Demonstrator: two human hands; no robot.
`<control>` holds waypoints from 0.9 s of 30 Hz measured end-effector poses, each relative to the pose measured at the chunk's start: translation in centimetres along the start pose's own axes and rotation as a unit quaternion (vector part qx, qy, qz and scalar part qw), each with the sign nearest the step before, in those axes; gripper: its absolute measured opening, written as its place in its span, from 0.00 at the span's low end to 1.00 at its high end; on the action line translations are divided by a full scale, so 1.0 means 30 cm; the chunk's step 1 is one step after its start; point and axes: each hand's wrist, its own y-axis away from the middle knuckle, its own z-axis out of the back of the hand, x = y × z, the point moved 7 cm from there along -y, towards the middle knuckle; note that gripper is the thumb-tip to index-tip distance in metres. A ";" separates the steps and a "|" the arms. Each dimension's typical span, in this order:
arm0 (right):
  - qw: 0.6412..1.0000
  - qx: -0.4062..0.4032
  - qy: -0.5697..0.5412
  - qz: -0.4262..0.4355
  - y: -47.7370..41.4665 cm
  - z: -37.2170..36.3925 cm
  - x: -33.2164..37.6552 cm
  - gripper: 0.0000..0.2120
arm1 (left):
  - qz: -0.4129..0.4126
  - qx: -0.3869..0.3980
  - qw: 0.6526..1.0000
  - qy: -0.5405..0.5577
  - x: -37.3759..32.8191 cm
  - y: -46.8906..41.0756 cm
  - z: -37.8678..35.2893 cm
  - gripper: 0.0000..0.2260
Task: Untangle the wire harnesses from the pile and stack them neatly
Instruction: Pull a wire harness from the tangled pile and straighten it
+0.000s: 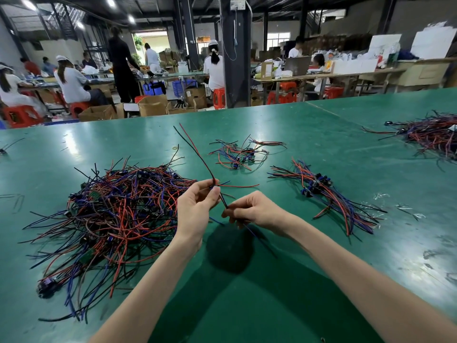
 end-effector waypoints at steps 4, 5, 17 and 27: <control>0.998 0.010 0.054 -0.015 0.006 0.052 -0.012 0.06 | -0.008 -0.034 0.999 0.024 -0.013 0.002 0.011 0.07; 0.998 0.011 0.060 -0.019 0.007 0.066 -0.017 0.06 | -0.011 -0.042 0.999 0.030 -0.017 0.003 0.014 0.07; 0.988 0.141 -0.030 -0.050 0.041 0.042 -0.032 0.06 | 0.052 -0.014 0.997 0.048 0.009 -0.012 0.010 0.06; 0.997 -0.044 -0.058 0.000 0.006 0.207 0.001 0.06 | 0.029 -0.049 0.995 0.078 -0.017 -0.010 0.039 0.17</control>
